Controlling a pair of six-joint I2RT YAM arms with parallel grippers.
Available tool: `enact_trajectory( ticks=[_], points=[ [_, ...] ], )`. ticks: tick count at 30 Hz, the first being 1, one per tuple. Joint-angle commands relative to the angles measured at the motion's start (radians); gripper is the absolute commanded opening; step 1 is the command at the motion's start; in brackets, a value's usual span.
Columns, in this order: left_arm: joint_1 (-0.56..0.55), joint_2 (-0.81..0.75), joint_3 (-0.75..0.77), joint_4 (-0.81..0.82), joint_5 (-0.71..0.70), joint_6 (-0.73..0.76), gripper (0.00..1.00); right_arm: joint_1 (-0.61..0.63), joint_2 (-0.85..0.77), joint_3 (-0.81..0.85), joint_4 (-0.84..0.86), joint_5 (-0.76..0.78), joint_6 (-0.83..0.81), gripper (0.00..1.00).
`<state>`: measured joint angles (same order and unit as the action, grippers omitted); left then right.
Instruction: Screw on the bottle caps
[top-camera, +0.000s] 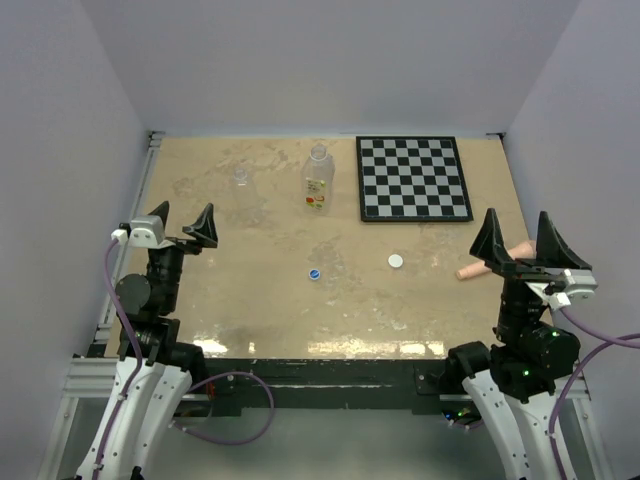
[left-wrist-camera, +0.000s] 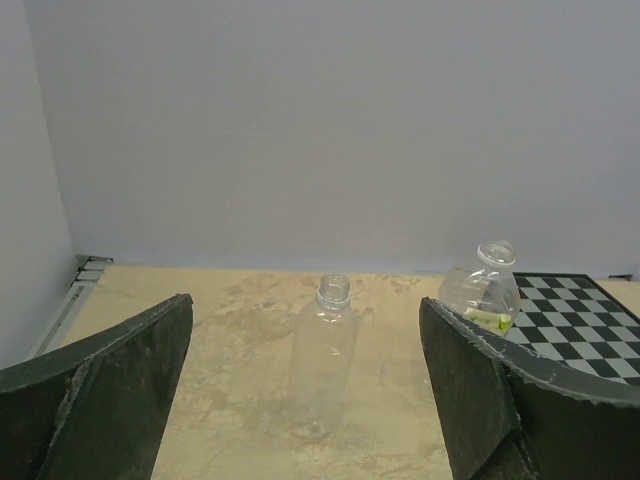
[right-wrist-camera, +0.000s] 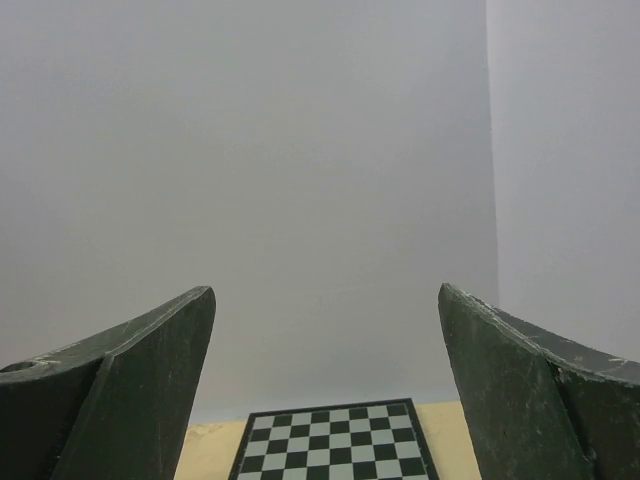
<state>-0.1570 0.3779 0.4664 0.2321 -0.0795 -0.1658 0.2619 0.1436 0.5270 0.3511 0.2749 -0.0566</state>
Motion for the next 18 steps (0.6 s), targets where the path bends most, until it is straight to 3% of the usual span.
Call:
enact_trajectory(
  ticks=[1, 6, 11, 18],
  points=[
    [0.01, 0.004, 0.008, 0.058, 0.023, -0.02, 1.0, 0.003, 0.011, 0.039, -0.009, 0.015, 0.011, 0.99],
    [0.01, -0.028, 0.017, 0.041, 0.014, -0.014, 1.0, 0.003, 0.132, 0.123, -0.072, -0.034, 0.115, 0.99],
    [0.004, -0.082, 0.008, 0.029, 0.001, -0.014, 1.0, 0.003, 0.384, 0.247, -0.172, -0.104, 0.254, 0.99],
    [-0.036, -0.14, 0.008, 0.007, 0.0, -0.014, 1.0, 0.003, 0.749, 0.364, -0.139, -0.524, 0.301, 0.99]
  ],
)
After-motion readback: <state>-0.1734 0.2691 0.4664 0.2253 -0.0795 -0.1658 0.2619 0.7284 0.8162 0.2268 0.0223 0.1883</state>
